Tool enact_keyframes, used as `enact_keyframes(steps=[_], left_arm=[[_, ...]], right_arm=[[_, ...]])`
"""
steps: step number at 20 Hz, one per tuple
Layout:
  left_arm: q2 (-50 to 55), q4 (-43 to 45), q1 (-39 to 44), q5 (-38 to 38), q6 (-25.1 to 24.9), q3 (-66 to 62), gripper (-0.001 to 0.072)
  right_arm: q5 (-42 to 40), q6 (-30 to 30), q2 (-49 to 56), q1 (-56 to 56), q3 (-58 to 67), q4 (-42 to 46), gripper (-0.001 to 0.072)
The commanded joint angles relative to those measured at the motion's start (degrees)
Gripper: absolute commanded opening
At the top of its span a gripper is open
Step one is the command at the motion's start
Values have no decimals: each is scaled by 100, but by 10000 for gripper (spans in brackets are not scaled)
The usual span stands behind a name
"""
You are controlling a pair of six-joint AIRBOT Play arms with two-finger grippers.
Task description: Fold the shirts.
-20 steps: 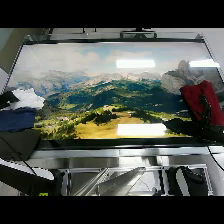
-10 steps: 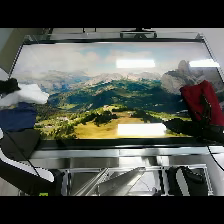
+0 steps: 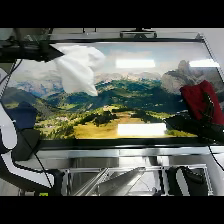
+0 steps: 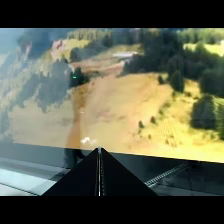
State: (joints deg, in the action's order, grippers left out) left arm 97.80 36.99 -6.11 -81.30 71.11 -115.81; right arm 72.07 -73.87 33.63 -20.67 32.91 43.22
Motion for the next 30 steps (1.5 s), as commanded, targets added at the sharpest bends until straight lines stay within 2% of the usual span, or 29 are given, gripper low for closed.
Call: enact_keyframes(steps=[1,2,3,4,5,7,9,11,13,17,20,22,26,27,30], left_arm=[[-103,-203,951,-68,-9,269,15],[-103,-205,1154,-61,-11,498,24],[-101,-201,1353,-39,-15,767,303],[-101,-199,1517,11,-15,1036,565],[-101,-197,1622,26,-15,1259,714],[-103,-103,1648,-48,-13,1552,715],[-103,446,1469,-251,55,1589,714],[-103,1139,1196,-503,295,1596,714],[-105,1700,929,-787,407,1788,714],[-109,1799,374,-1058,387,2962,713],[-109,1808,20,-857,116,3799,714],[-109,1917,-153,-492,-22,4098,713],[-105,1897,-273,496,-83,4492,712],[-105,1834,-247,739,-131,4583,693],[-103,1180,-33,1207,-573,4830,694]], right_arm=[[162,-2,-4,4,-2,2,39],[170,0,-4,4,-2,2,219],[168,0,-4,4,-2,2,497],[164,0,-4,4,-2,0,573],[164,0,-2,4,-2,2,573],[166,0,-2,4,-2,-2,573],[157,79,15,7,-2,-173,573],[83,494,184,127,-4,-688,572],[-330,546,542,667,-7,-811,572],[-1574,623,1838,2509,-7,-844,572],[-2205,686,3025,3541,-4,-1130,572],[-2450,1165,3676,3818,-2,-1814,572],[-2470,2485,4535,3897,0,-3571,571],[-2472,2721,4682,3939,0,-3856,571],[-2485,2916,4905,4044,42,-4111,571]])
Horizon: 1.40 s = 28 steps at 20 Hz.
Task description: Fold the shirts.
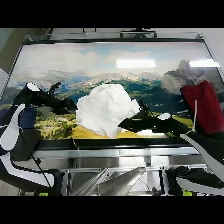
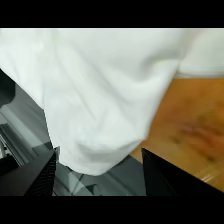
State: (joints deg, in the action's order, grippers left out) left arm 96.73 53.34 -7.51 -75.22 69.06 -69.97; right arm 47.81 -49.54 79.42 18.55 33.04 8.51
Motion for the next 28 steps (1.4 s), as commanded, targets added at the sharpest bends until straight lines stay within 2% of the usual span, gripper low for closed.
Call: enact_keyframes(steps=[1,7,8,9,10,11,12,13,16,18,21,24,28], left_arm=[[4,-560,205,732,-459,295,694],[7,-490,546,1292,-457,293,691],[7,-487,546,1292,-457,293,560],[7,-487,546,1266,-457,293,310],[7,-490,544,1213,-457,293,62],[4,-514,544,1143,-452,293,25],[2,-627,544,1023,-455,293,24],[-2,-870,542,848,-472,269,23],[-197,-1799,498,76,-811,-142,18],[-649,-2568,505,-400,-866,-564,17],[-1668,-3860,610,-824,-907,-1375,17],[-2677,-4658,702,-750,-898,-2472,16],[-3869,-4627,697,70,-745,-3613,17]], right_arm=[[-105,483,358,133,39,-640,570],[-153,568,422,131,83,-645,568],[-149,568,422,131,83,-640,506],[-125,632,422,131,85,-649,332],[-107,632,417,131,85,-645,252],[-79,629,415,131,85,-645,182],[46,629,411,127,85,-645,71],[203,627,393,114,87,-643,20],[625,623,20,-142,94,-619,20],[1134,601,-629,-636,247,-623,20],[1904,142,-1808,-1386,1130,-616,20],[2114,-321,-2874,-1836,2507,-612,20],[2127,-831,-3523,-1989,4168,-94,21]])
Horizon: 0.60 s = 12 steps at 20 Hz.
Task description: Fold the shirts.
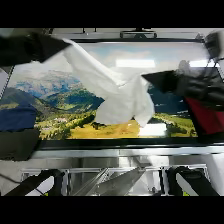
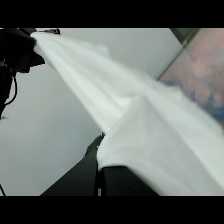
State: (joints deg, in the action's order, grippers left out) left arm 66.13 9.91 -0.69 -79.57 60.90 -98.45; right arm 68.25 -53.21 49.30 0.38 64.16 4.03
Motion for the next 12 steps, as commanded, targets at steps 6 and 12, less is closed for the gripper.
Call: enact_keyframes(steps=[6,12], left_arm=[[-1388,2157,17,758,730,-793,18],[144,2302,-46,922,195,813,18]], right_arm=[[92,-625,-61,-164,1438,997,20],[-24,-511,2258,94,1440,1657,21]])
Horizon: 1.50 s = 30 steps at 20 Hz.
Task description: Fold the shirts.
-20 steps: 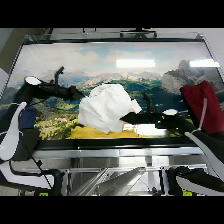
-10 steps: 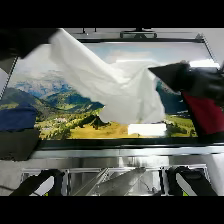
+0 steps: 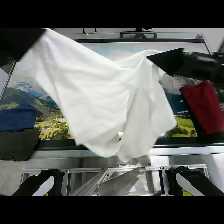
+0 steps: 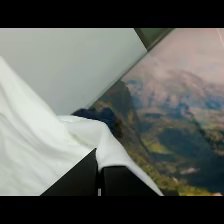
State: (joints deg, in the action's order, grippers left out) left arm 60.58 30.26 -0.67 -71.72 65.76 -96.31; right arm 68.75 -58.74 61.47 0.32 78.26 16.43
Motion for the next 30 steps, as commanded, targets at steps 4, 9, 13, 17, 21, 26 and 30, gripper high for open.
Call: enact_keyframes(steps=[4,9,13,17,21,26,30], left_arm=[[2612,758,-505,286,-656,846,112],[4216,774,-1628,-1515,-129,81,713],[4181,778,-2076,-2282,129,743,694],[3473,785,-1947,-1725,-363,2485,694],[3150,1259,-1482,-981,-422,3871,694],[3152,1217,-922,-155,-348,4129,694],[3152,1226,-566,278,46,3775,694]], right_arm=[[-726,39,2920,-20,33,590,437],[737,-61,3305,-968,31,503,417],[1829,-544,2837,-1434,-337,1231,367],[1803,-625,1873,-1572,-1928,1958,367],[1443,-667,863,-1633,-3786,2081,366],[192,-643,-68,-1556,-5285,2065,366],[-72,-643,-166,-1436,-5508,2039,366]])
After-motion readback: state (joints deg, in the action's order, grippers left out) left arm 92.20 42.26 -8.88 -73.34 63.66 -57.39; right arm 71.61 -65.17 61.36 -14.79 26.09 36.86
